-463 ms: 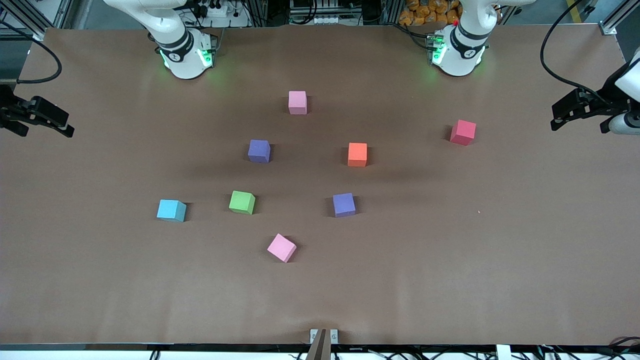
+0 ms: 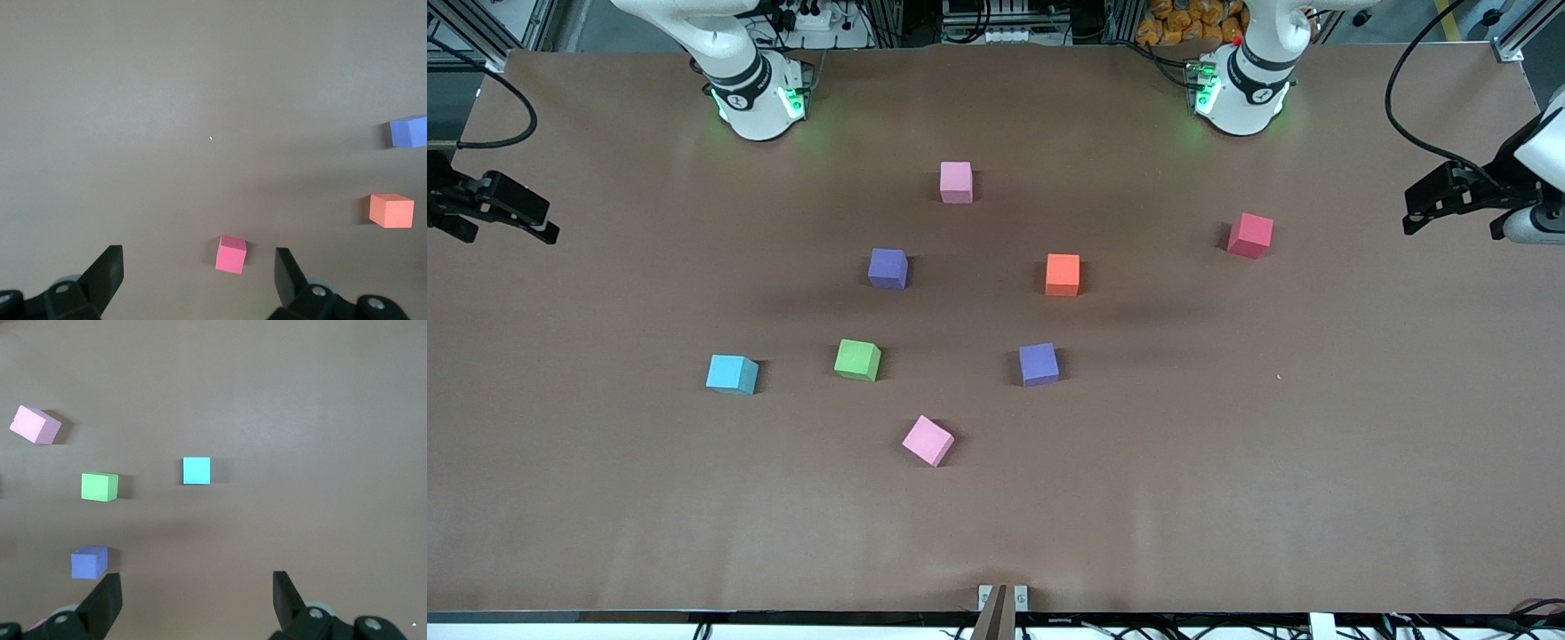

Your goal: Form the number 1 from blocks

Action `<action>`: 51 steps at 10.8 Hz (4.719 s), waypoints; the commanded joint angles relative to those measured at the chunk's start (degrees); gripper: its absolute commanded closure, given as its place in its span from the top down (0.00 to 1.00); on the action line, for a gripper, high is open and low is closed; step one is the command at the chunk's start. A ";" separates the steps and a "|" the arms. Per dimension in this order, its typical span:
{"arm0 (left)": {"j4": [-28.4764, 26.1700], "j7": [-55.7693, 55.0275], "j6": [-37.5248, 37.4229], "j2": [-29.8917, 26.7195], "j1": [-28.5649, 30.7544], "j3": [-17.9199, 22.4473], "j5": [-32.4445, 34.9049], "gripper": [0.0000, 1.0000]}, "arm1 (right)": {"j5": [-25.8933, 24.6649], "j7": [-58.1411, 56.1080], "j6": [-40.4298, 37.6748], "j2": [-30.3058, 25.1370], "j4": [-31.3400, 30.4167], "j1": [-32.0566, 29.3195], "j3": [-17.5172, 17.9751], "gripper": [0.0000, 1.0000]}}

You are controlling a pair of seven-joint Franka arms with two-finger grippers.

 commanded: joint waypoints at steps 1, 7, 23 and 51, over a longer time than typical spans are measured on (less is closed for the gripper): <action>0.63 0.42 0.12 2.19 -2.63 0.15 0.73 1.00 | 0.34 -0.83 -0.79 0.40 0.89 -0.63 0.27 1.00; -2.09 -12.38 2.30 12.91 -11.15 -4.23 -0.31 1.00 | 1.22 -0.21 3.93 9.17 0.89 -0.19 0.35 1.00; -21.69 -53.36 37.28 22.84 -29.52 -11.71 -0.84 1.00 | 22.98 19.56 28.57 35.72 -3.42 27.91 -14.30 1.00; -26.26 -53.81 48.11 28.48 -28.92 -11.89 5.05 0.30 | 23.81 11.13 36.48 38.37 -11.50 33.65 -15.55 0.55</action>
